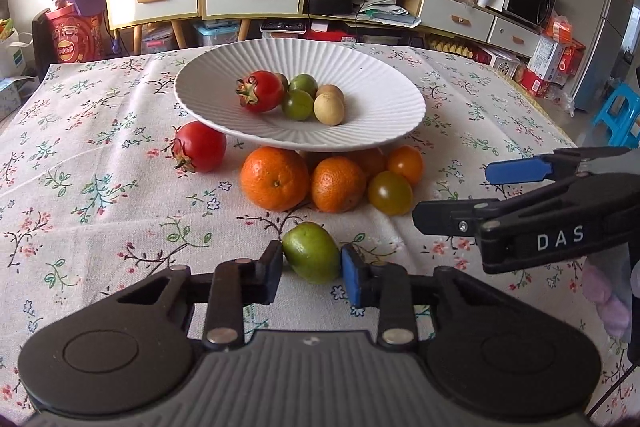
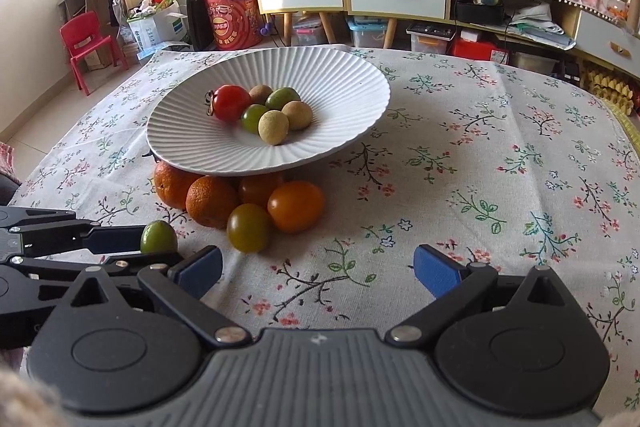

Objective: Organize fruits
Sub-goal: 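Grasp a small yellow-orange fruit with the right tool while the left tool holds the lime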

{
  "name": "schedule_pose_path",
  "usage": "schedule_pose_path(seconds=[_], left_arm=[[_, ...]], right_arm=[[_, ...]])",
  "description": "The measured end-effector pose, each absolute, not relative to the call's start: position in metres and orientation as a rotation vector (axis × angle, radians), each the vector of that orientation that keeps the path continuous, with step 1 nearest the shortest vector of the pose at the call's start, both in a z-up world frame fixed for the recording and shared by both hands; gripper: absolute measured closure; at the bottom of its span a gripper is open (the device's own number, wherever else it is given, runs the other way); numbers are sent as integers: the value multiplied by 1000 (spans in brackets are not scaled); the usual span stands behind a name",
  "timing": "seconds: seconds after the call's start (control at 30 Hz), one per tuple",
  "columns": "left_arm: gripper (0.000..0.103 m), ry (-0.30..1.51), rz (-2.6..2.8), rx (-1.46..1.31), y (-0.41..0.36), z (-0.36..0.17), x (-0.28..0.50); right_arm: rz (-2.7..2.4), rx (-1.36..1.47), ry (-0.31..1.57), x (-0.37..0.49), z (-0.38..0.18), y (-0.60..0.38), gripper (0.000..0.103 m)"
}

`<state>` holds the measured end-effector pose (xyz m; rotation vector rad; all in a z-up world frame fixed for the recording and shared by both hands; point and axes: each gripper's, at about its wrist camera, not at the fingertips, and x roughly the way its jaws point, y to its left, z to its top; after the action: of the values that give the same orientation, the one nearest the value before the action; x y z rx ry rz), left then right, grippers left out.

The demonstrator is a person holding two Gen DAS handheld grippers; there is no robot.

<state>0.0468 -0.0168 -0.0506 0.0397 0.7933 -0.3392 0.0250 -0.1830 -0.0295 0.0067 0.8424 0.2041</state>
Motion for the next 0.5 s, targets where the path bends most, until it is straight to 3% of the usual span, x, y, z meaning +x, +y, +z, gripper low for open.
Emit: schedule_pose_path(seconds=[0.1,0.5], left_arm=[[77,806,-326,34,-10,-50,46],[77,818,-311,4,5,-51,46]], right_arm=[[228,6,838,26,-31,-177,7],[282,-28,829,32,-36,-153,44]])
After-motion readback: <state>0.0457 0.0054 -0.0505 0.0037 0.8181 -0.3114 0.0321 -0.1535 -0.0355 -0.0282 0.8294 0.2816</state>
